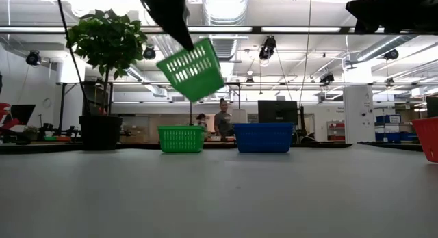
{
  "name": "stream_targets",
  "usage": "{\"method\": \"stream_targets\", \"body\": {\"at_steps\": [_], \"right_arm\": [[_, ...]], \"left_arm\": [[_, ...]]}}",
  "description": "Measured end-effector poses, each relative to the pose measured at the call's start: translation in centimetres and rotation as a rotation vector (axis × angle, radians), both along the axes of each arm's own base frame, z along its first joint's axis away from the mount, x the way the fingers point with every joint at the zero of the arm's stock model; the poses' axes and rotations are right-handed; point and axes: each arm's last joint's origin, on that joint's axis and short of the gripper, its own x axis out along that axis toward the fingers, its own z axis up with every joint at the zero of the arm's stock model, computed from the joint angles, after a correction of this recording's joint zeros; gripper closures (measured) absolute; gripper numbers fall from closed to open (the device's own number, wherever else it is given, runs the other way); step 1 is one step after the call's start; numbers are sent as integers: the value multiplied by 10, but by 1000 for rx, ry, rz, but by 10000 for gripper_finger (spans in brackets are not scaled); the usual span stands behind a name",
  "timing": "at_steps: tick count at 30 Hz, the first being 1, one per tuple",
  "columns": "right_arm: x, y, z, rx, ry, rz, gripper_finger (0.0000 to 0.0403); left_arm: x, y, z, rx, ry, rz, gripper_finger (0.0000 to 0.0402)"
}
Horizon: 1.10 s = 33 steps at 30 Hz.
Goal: Stack baskets by color
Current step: Stack the bottom green basket on the top green basket
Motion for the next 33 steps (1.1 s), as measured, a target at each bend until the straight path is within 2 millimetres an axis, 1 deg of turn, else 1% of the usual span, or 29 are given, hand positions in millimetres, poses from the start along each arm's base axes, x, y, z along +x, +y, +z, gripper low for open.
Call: {"method": "stream_targets", "body": {"at_steps": [4,9,11,13,18,21,28,33], "right_arm": [[0,0,0,13,2,1,376],[0,0,-1,13,14,0,376],[0,0,-2,13,22,-1,376],[0,0,-2,13,25,-1,376],[0,0,-3,20,29,-2,376],[0,-1,-3,26,30,-20,376],[0,-1,-3,31,31,-25,376],[0,-1,-3,36,35,-25,376]], "left_arm": [[11,35,-12,45,58,79,401],[21,74,-36,86,155,184,401],[23,87,-44,96,189,205,401],[24,95,-50,105,218,209,401],[27,102,-59,117,251,230,401],[28,103,-62,143,265,244,401],[28,108,-65,145,274,255,401],[30,111,-71,171,309,250,401]]}}
